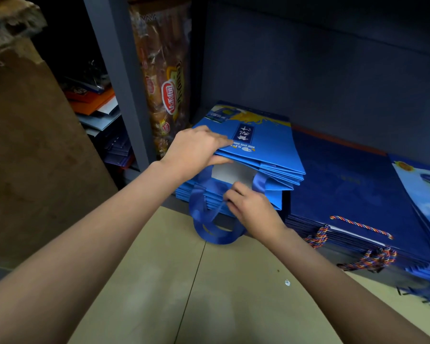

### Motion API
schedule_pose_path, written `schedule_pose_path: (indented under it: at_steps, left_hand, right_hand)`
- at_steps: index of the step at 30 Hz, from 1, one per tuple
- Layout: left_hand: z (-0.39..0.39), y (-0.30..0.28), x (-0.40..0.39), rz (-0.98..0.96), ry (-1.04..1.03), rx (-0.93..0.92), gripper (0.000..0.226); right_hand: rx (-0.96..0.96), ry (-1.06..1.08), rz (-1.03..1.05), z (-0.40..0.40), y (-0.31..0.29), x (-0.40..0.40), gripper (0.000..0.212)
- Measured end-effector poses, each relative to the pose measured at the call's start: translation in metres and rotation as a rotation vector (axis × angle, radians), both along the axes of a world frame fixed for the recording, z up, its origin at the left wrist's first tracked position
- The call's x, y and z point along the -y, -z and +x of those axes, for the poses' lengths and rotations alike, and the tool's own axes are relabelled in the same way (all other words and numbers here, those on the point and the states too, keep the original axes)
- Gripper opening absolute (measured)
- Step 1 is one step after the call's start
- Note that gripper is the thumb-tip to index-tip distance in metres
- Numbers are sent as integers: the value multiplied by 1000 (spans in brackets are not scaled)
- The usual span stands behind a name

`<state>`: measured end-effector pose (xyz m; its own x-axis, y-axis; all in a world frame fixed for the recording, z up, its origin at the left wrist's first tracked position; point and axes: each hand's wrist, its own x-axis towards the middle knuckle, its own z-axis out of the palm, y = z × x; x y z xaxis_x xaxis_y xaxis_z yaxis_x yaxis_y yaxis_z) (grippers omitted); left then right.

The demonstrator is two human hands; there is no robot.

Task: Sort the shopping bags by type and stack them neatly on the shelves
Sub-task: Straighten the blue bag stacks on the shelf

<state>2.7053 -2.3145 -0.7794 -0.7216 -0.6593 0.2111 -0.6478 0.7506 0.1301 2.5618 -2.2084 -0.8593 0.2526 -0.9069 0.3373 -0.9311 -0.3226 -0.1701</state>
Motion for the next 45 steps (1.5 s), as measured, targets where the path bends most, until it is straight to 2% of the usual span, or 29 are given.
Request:
schedule_pose_path:
  at_steps: [2,4,5,6,7,8,9,11,12,13,15,16,17,18,19,21,23,24,25,27,29,31,33,35,37,41,43,45]
  left_hand:
    - [1,2,2,8,-4,27,51]
    - [2,3,3,18,-2,46,52]
    - [2,4,3,25,-4,47,51]
    - [2,3,2,32,-9,43,51]
    - [2,3,1,36,-14,36,51]
    - [2,2,2,37,-17,29,51]
    - [2,0,3,41,-18,28,51]
    - [2,-3,5,41,-16,38,52]
    - [2,-2,5,30,-13,33,52]
    - [2,-2,5,17,-8,17,52]
    - [3,4,5,-1,3,-27,52]
    - [4,7,4,-13,17,-42,53]
    - [4,11,1,-41,39,-45,55]
    - [7,17,-1,-92,58,-49,58]
    - [11,24,-3,-158,59,-60,59]
    - [23,40,-17,-296,26,-155,51]
    - [37,58,-40,-401,33,-354,32]
    - [44,68,-53,-438,80,-390,25]
    - [50,77,-63,-458,141,-350,25]
    - [58,94,-66,-448,221,-172,34]
    - [58,99,-51,-437,212,-63,42]
    - [53,91,-36,-427,208,-42,43]
    - [47,82,-27,-419,212,-66,47]
    - [39,79,-27,-383,222,-102,63]
    - [34,79,-33,-334,171,-140,78]
    - [36,90,-42,-266,108,-227,78]
    - [41,95,-42,-233,131,-244,73]
    - [44,100,-41,-205,127,-249,62]
  right_hand:
    - [436,172,-15,9,-20,-10,8]
    - [1167,356,61,17,-42,-17,18]
    - [1506,402,30,19,-51,-19,20]
    - [1719,398,-34,19,-57,-20,21]
    - [1751,381,-93,19,-61,-21,20]
    - [1600,338,-134,18,-62,-21,17]
    - [1300,261,-160,19,-58,-24,15]
    - [429,46,-147,17,-36,-26,29]
    - [35,8,-65,13,-20,-23,34]
    - [-274,36,33,12,-11,-15,41]
    - [-281,258,256,18,-8,7,58]
    - [-158,338,335,24,-8,16,61]
    - [-194,369,407,27,-9,25,61]
    - [-70,409,465,30,-9,32,62]
    - [2,426,537,32,-11,38,63]
    - [154,416,555,29,-11,42,57]
    - [132,404,634,24,-16,43,49]
    - [106,390,666,20,-17,42,48]
    - [100,376,688,16,-21,41,47]
    - [88,316,622,12,-29,38,47]
    - [72,194,510,9,-40,29,48]
    - [-11,46,432,3,-54,14,58]
    - [-163,8,376,-3,-64,-6,69]
    - [-257,13,199,-11,-67,-23,70]
    - [-222,16,7,-19,-68,-36,58]
    - [-82,-33,-206,-32,-75,-62,34]
    - [-17,80,-200,-42,-72,-70,38]
    - [9,212,-120,-51,-58,-71,54]
